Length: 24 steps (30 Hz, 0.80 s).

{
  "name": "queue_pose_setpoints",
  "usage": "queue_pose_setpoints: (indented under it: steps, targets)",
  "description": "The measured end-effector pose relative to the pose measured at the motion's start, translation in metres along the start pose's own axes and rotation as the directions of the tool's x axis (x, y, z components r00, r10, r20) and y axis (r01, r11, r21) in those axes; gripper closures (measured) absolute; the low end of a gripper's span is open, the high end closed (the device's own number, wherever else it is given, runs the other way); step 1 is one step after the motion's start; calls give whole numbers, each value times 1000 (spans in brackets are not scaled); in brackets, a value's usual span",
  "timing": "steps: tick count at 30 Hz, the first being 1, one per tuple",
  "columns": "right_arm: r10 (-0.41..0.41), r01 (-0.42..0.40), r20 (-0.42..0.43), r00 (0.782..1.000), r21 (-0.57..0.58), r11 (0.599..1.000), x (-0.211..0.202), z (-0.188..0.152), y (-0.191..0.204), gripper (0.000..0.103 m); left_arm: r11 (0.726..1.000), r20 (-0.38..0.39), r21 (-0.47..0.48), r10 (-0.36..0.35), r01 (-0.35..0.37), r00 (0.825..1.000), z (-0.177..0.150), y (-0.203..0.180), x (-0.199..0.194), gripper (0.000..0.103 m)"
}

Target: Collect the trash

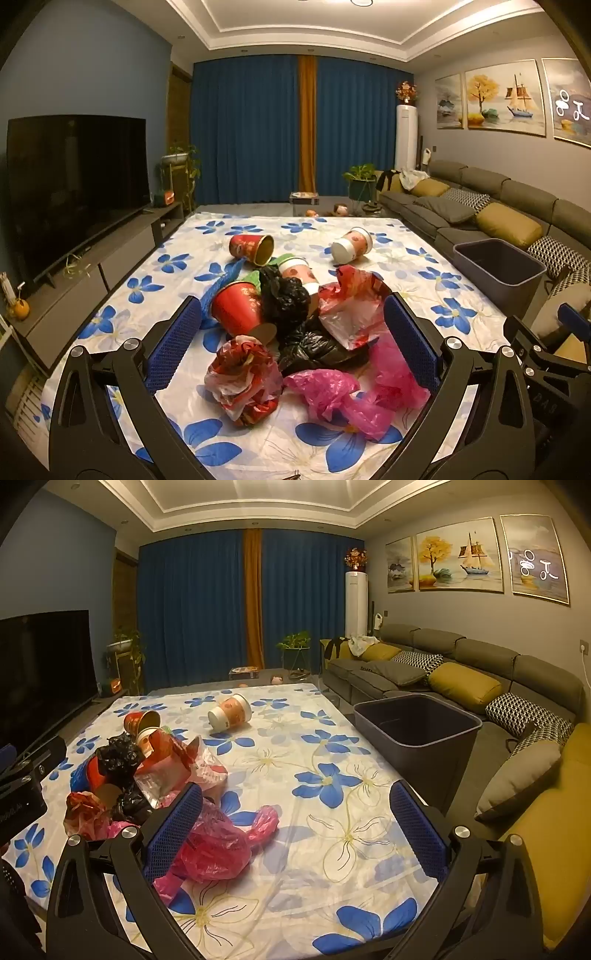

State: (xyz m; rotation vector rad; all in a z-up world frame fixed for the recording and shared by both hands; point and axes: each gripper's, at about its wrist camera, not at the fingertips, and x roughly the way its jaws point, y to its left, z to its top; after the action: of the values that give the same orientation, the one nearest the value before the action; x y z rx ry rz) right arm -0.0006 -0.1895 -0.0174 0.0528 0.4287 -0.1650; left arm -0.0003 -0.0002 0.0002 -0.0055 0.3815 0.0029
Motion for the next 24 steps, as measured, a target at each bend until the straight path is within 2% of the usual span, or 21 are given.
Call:
queue_pose_setpoints:
  steps: [24]
  targets:
    - [-6,6,10,1000,5,1000,-2,7,-3,5,1000,-7,-3,-8,8,1000,-6,-7,2,6]
